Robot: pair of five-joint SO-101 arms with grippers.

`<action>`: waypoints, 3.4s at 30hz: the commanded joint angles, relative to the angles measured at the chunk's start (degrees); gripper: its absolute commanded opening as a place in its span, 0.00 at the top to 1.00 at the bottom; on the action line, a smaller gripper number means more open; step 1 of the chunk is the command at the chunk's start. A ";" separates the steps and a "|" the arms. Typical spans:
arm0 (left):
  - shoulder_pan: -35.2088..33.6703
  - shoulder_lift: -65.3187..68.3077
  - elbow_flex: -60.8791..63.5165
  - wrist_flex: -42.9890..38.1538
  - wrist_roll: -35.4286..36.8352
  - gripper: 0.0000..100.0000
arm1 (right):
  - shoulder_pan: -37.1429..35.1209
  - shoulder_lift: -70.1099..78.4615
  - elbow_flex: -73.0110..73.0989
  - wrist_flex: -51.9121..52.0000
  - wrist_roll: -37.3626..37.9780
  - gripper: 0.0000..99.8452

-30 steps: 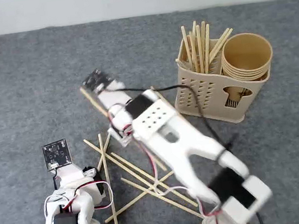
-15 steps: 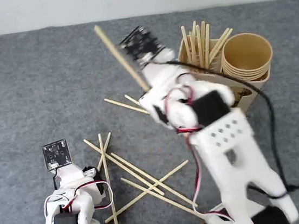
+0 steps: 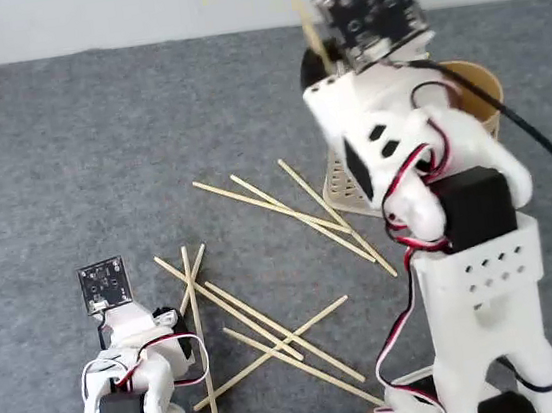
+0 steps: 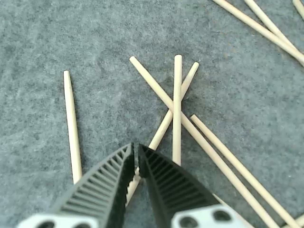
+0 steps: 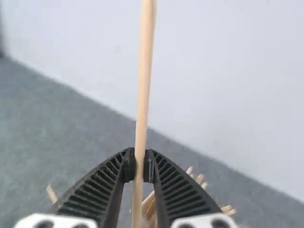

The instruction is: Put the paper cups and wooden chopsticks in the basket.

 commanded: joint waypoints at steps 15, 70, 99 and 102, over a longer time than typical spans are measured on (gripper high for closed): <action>0.09 -0.70 -0.48 0.18 -0.26 0.99 | 6.11 -7.69 33.85 -43.30 0.09 0.99; 0.09 -0.70 -0.48 0.18 -0.26 0.99 | -19.21 -22.20 41.93 10.07 -6.95 0.88; 0.09 -0.70 -0.48 0.18 -0.26 0.99 | -39.96 25.63 42.02 3.03 -18.81 0.77; 0.09 -0.70 -0.48 0.18 -0.26 0.99 | -39.78 28.97 41.93 0.57 -18.73 0.77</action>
